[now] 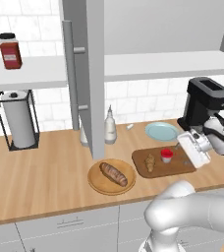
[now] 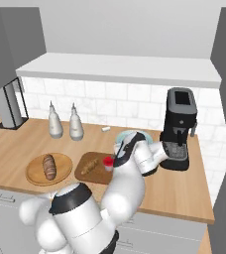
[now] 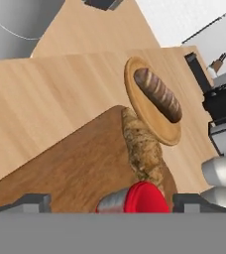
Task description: From the different types of pastries on the counter, select a croissant and place it on the cutting board. Then retrieve a jar of jam from the cabinet and place it alongside the croissant on the cutting board.
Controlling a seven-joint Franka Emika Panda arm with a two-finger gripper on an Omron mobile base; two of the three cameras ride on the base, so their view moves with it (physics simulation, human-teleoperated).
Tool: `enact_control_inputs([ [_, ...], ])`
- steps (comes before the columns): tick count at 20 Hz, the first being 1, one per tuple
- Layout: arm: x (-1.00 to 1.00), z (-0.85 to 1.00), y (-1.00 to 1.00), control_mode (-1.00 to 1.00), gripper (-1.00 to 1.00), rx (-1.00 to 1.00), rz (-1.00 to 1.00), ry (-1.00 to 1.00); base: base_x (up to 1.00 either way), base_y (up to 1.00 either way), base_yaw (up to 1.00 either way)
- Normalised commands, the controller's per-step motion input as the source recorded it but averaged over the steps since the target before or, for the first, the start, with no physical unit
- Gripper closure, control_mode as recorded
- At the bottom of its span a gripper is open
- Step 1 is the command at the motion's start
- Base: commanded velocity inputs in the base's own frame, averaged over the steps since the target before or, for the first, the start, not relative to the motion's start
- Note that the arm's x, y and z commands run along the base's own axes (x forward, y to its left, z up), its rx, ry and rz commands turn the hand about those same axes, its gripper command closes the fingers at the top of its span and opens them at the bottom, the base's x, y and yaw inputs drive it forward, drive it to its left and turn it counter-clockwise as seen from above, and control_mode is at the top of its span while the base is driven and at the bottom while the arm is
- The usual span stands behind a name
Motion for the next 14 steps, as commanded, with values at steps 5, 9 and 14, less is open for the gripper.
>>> enact_control_inputs([
  [5,-0.83,0.36,0.03,-1.0,-1.0,-0.02,-0.01,0.0,0.0,0.0,0.0],
  [9,-0.32,0.0,0.37,-1.0,-1.0,-0.12,0.0,0.07,0.0,0.0,0.0],
  [14,-0.77,0.36,0.03,-1.0,-1.0,0.0,-0.02,-0.11,0.0,0.0,0.0],
])
